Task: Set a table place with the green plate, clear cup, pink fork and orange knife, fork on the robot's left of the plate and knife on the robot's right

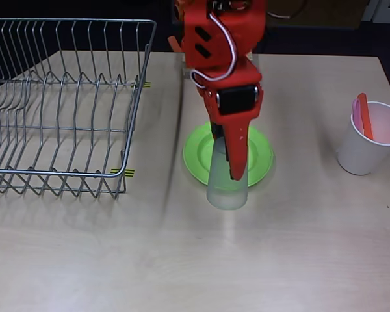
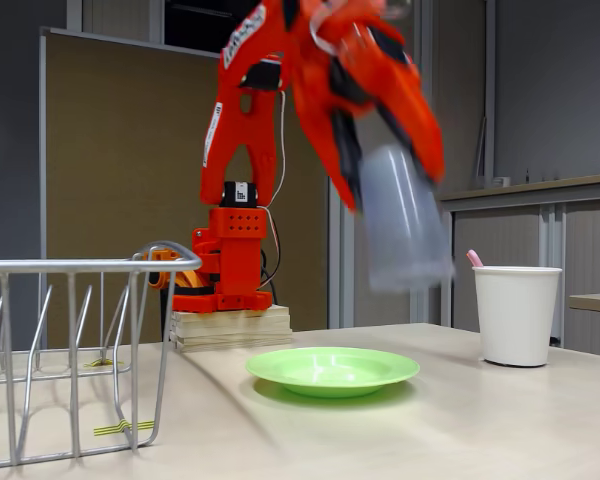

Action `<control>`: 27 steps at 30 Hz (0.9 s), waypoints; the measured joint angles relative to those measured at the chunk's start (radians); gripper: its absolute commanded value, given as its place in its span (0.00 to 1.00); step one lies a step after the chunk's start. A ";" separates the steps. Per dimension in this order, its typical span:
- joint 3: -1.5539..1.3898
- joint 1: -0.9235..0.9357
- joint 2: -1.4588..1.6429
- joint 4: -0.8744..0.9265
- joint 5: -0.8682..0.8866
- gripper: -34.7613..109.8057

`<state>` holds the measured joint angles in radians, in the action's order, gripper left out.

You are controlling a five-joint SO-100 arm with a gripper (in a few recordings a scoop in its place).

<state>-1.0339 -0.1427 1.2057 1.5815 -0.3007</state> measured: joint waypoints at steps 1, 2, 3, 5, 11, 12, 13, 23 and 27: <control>-0.003 -0.017 -0.020 0.000 0.023 0.43; -0.003 -0.023 -0.046 0.000 0.051 0.43; -0.003 -0.034 -0.071 -0.003 0.067 0.43; 0.011 -0.035 -0.118 -0.018 0.092 0.43; 0.135 -0.040 -0.270 -0.021 0.101 0.43; 0.163 -0.038 -0.295 -0.021 0.104 0.43; 0.186 -0.038 -0.316 -0.023 0.107 0.43; 0.261 -0.038 -0.410 -0.015 0.126 0.47; 0.264 -0.038 -0.420 0.006 0.140 0.49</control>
<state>-0.7701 -0.1810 0.7854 1.5877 -0.1611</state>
